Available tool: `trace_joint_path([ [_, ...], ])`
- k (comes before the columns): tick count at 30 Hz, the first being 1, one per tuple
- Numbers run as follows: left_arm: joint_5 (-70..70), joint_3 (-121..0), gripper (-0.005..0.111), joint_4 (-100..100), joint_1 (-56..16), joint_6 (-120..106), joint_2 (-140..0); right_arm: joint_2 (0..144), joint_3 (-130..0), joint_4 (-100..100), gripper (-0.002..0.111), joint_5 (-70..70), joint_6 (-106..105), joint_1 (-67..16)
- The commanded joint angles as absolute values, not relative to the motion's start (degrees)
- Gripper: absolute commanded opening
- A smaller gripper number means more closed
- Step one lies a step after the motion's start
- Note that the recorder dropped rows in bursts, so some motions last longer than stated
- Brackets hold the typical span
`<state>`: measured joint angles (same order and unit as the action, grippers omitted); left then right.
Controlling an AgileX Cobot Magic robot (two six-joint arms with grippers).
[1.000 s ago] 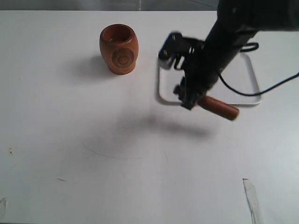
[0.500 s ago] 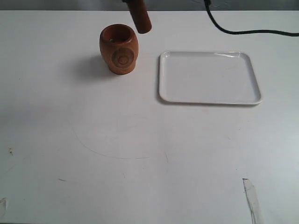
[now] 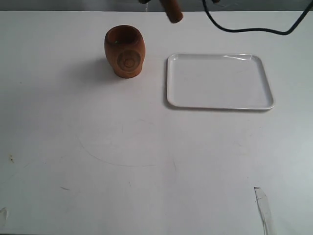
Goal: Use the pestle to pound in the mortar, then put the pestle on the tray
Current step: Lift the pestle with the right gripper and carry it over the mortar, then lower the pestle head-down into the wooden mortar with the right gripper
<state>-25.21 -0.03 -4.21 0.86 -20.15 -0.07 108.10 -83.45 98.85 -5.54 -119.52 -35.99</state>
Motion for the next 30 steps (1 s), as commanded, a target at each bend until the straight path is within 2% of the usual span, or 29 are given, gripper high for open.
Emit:
trace_joint_path([
  [1,-25.0,0.0,0.000,-3.8,0.4,-19.7,0.0,104.3,-83.8,99.9,0.000,14.4,-119.2,-36.0],
  [5,-25.0,0.0,0.000,-3.8,0.4,-19.7,0.0,103.7,-83.8,99.9,0.000,34.9,-123.0,-36.0],
  [8,-25.0,0.0,0.000,-3.8,0.4,-19.7,0.0,103.7,-82.6,99.9,0.000,41.1,-123.0,-36.0],
  [10,-25.0,0.0,0.000,-3.8,0.4,-19.7,0.0,103.7,-80.8,99.9,0.000,37.5,-122.1,-36.2],
  [18,-25.0,0.0,0.000,-3.8,0.4,-19.7,0.0,102.9,-76.8,99.9,0.000,-18.8,-103.8,-38.3],
  [20,-25.0,0.0,0.000,-3.8,0.4,-19.7,0.0,102.9,-76.0,96.2,0.000,-25.8,-97.5,-38.3],
  [26,-25.0,0.0,0.000,-3.8,0.4,-19.7,0.0,102.9,-76.0,47.6,0.000,-20.3,-55.5,-37.7],
  [28,-25.0,0.0,0.000,-3.8,0.4,-19.7,0.0,102.9,-76.0,37.7,0.000,-15.8,-47.6,-37.3],
  [30,-25.0,0.0,0.000,-3.8,0.4,-19.7,0.0,102.9,-76.0,37.2,0.000,-9.9,-47.7,-37.3],
])
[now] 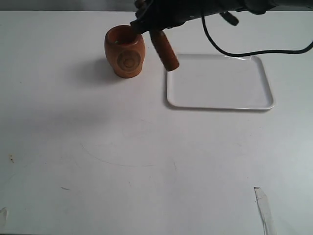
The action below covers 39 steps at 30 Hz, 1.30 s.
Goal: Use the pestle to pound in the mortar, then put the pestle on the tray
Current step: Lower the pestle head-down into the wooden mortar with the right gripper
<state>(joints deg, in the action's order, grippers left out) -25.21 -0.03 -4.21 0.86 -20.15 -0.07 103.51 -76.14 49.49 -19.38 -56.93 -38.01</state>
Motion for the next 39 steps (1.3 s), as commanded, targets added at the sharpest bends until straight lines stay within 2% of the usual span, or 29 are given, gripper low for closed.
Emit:
trace_joint_path([
  [1,-25.0,0.0,0.000,-3.8,0.4,-19.7,0.0,102.9,-76.0,37.2,0.000,-5.2,-48.3,-37.5],
  [4,-25.0,0.0,0.000,-3.8,0.4,-19.7,0.0,103.1,-76.0,36.7,0.000,4.3,-48.4,-38.3],
  [9,-25.0,0.0,0.000,-3.8,0.4,-19.7,0.0,104.8,-76.0,34.2,0.000,10.7,-46.7,-39.4],
  [13,-25.0,0.0,0.000,-3.8,0.4,-19.7,0.0,106.9,-76.0,17.9,0.000,16.5,-29.0,-40.3],
  [18,-25.0,0.0,0.000,-3.8,0.4,-19.7,0.0,109.0,-75.8,-5.9,0.000,31.5,-2.1,-40.7],
  [22,-25.0,0.0,0.000,-3.8,0.4,-19.7,0.0,110.8,-75.7,-20.8,0.000,41.1,10.5,-40.6],
  [31,-25.0,0.0,0.000,-3.8,0.4,-19.7,0.0,118.5,-75.9,-23.9,0.000,53.8,13.3,-40.0],
  [39,-25.0,0.0,0.000,-3.8,0.4,-19.7,0.0,124.2,-76.8,-24.2,0.000,55.1,16.7,-37.8],
])
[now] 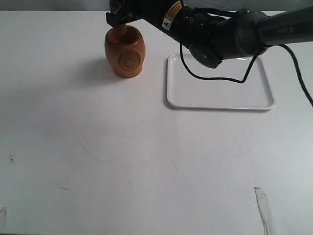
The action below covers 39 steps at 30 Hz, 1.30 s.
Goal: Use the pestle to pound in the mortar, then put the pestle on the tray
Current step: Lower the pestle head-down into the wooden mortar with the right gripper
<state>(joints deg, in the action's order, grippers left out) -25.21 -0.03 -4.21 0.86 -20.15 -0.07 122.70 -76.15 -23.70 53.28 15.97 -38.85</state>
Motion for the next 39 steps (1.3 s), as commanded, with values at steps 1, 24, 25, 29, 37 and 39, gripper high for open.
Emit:
trace_joint_path([
  [1,-25.0,0.0,0.000,-3.8,0.4,-19.7,0.0,124.4,-76.8,-23.9,0.000,55.1,15.9,-37.8],
  [24,-25.0,0.0,0.000,-3.8,0.4,-19.7,0.0,134.3,-86.8,-26.4,0.000,39.9,23.6,-38.8],
  [25,-25.0,0.0,0.000,-3.8,0.4,-19.7,0.0,134.8,-86.8,-26.5,0.000,38.9,24.0,-38.8],
  [29,-25.0,0.0,0.000,-3.8,0.4,-19.7,0.0,135.7,-86.8,-27.0,0.000,38.6,25.8,-38.8],
  [37,-25.0,0.0,0.000,-3.8,0.4,-19.7,0.0,126.9,-86.8,-27.1,0.000,44.3,25.4,-38.8],
  [39,-25.0,0.0,0.000,-3.8,0.4,-19.7,0.0,124.0,-86.8,-29.7,0.000,43.3,25.4,-38.8],
])
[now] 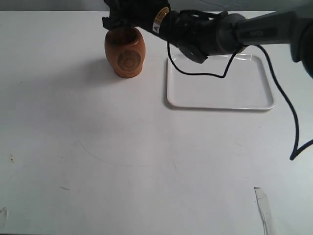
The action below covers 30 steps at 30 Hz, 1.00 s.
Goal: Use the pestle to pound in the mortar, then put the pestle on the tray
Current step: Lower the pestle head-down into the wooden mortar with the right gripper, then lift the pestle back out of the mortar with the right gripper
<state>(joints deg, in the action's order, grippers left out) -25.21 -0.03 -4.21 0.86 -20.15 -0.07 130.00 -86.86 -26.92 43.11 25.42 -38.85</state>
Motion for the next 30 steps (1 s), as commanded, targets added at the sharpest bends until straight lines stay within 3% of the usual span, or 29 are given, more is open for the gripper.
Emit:
trace_joint_path([
  [1,-25.0,0.0,0.000,-3.8,0.4,-19.7,0.0,123.4,-86.8,-30.8,0.000,42.5,25.4,-38.8],
  [10,-25.0,0.0,0.000,-3.8,0.4,-19.7,0.0,133.4,-86.8,-32.1,0.000,35.0,27.9,-38.8],
  [20,-25.0,0.0,0.000,-3.8,0.4,-19.7,0.0,119.8,-86.8,-32.1,0.000,37.9,23.9,-38.8],
  [30,-25.0,0.0,0.000,-3.8,0.4,-19.7,0.0,129.0,-86.8,-32.1,0.000,35.4,26.1,-38.8],
])
